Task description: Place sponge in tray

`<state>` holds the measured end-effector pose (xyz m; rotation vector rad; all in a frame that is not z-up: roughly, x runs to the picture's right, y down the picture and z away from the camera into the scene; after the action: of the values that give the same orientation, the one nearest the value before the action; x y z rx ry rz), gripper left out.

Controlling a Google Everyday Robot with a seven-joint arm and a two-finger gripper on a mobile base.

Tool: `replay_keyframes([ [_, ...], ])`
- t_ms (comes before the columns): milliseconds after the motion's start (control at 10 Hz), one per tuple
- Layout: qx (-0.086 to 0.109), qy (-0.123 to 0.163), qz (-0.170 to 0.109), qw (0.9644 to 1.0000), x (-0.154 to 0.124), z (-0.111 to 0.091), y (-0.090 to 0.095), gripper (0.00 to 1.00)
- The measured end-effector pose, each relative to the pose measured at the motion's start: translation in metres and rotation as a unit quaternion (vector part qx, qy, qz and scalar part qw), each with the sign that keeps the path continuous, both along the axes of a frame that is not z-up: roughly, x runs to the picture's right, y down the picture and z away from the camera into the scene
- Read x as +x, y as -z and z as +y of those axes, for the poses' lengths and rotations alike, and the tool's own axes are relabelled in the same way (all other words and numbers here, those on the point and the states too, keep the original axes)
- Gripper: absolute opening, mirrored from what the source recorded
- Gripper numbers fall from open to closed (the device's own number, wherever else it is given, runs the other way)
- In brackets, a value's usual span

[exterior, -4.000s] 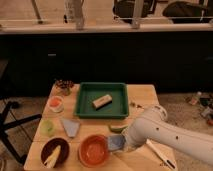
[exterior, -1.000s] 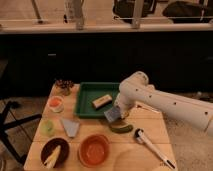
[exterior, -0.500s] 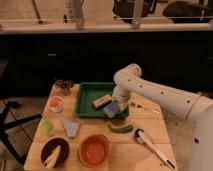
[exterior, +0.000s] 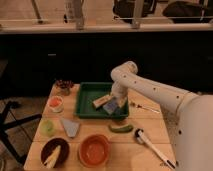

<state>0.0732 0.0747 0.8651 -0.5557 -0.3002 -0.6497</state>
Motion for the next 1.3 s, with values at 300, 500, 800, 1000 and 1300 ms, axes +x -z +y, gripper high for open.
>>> replay_keyframes([
  [300,0.004,-0.007,0.006,1.0,-0.002,-0.008,-0.018,0.0],
  [500,0.005,-0.01,0.009,0.9999,-0.004,-0.013,-0.029,0.0],
  [800,-0.008,-0.014,0.012,0.9998,-0.001,-0.008,-0.04,0.02],
  [1000,-0.008,-0.014,0.015,0.9998,0.002,-0.008,-0.04,0.14],
  [1300,-0.008,-0.013,0.014,0.9998,0.0,-0.008,-0.04,0.66],
])
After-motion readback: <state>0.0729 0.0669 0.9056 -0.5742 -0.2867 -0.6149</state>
